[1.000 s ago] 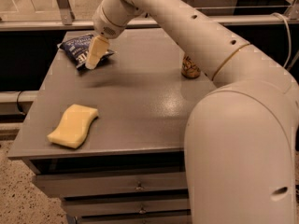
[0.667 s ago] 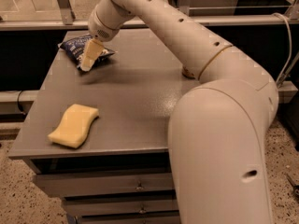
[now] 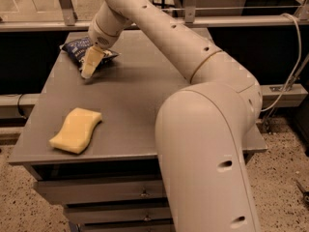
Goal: Move blue chip bag near sponge
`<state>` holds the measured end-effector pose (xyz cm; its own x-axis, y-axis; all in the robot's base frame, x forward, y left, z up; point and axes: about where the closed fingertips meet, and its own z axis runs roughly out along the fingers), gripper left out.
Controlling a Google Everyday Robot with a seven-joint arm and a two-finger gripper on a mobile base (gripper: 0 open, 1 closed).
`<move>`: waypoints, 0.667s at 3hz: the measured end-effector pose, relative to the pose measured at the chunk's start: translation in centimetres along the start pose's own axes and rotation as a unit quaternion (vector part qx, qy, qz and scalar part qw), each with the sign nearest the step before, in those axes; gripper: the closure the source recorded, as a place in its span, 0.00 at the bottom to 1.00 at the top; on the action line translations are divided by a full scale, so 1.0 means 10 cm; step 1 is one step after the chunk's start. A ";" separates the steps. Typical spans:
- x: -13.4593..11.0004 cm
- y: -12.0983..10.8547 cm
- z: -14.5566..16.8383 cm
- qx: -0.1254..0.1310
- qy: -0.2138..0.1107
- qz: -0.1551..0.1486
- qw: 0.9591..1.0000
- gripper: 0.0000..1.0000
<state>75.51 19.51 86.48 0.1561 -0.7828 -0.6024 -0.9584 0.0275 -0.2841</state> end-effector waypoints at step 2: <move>0.03 -0.01 0.03 -0.005 -0.001 0.013 1.000 0.36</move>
Offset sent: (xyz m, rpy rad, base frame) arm 0.0025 -0.0088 0.0050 0.0178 0.0268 -0.0339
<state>75.70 19.50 86.13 0.1308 -0.7808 -0.6110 -0.9648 0.0416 -0.2597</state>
